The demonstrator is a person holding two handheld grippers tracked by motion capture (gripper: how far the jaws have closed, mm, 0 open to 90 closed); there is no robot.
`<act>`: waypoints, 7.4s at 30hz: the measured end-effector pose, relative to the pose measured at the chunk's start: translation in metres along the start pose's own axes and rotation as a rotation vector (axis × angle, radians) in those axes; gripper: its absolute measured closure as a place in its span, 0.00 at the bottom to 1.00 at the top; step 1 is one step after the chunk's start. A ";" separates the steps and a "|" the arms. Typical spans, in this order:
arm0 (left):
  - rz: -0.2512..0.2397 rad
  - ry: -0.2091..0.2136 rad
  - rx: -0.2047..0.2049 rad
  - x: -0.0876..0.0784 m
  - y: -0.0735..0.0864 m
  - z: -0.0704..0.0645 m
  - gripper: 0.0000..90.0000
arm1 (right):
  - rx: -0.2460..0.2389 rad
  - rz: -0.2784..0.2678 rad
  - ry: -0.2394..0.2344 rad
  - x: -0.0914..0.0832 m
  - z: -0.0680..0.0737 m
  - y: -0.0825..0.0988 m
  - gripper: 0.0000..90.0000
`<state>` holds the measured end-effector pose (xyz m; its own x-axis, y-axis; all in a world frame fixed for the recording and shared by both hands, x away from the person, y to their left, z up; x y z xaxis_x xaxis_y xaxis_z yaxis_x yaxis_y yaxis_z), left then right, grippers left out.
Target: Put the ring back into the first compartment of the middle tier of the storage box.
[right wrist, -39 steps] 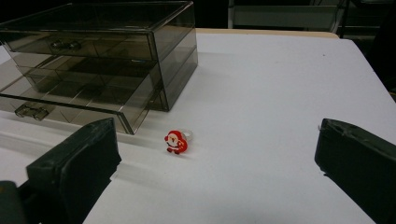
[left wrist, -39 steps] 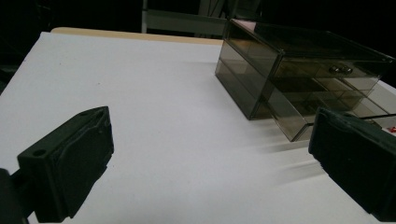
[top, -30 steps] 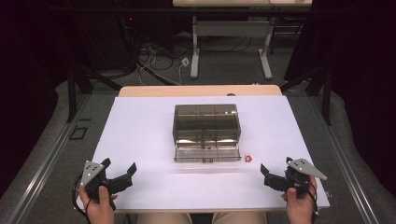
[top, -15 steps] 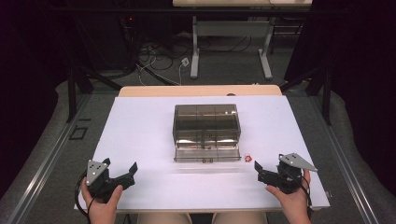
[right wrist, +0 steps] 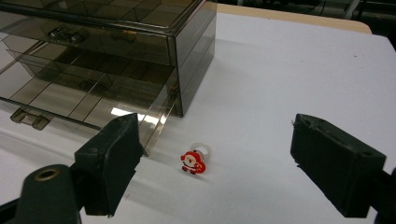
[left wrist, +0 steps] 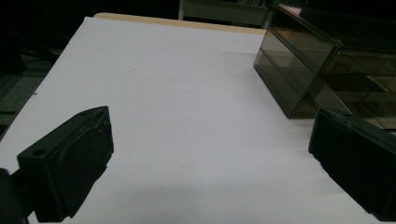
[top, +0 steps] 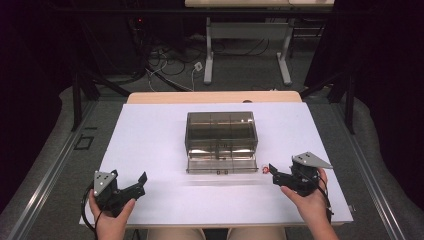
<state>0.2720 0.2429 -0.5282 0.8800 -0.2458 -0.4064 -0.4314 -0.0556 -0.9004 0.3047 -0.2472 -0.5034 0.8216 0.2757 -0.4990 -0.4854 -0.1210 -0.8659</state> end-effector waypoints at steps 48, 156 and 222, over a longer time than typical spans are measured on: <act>0.040 -0.010 -0.018 0.003 0.003 0.001 0.00 | 0.013 0.209 -0.004 0.053 0.006 -0.001 0.36; 0.049 -0.006 -0.007 0.005 0.003 0.004 0.00 | 0.038 0.289 -0.002 0.066 0.009 0.001 0.76; 0.044 0.000 -0.008 0.004 0.003 0.004 0.00 | -0.023 0.115 -0.096 0.043 0.061 -0.039 0.77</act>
<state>0.2747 0.2459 -0.5332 0.8601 -0.2484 -0.4455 -0.4712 -0.0522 -0.8805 0.3412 -0.1728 -0.4888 0.7279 0.3490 -0.5902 -0.5667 -0.1784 -0.8044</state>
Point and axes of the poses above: each handheld gripper's, and its own axes: x roughly forward along the jaws, y roughly out of its underside, z roughly to its left, the point moved 2 cm from there along x, roughly forward along the jaws, and after that the axes turned 1 degree about x, right-handed, at the moved point
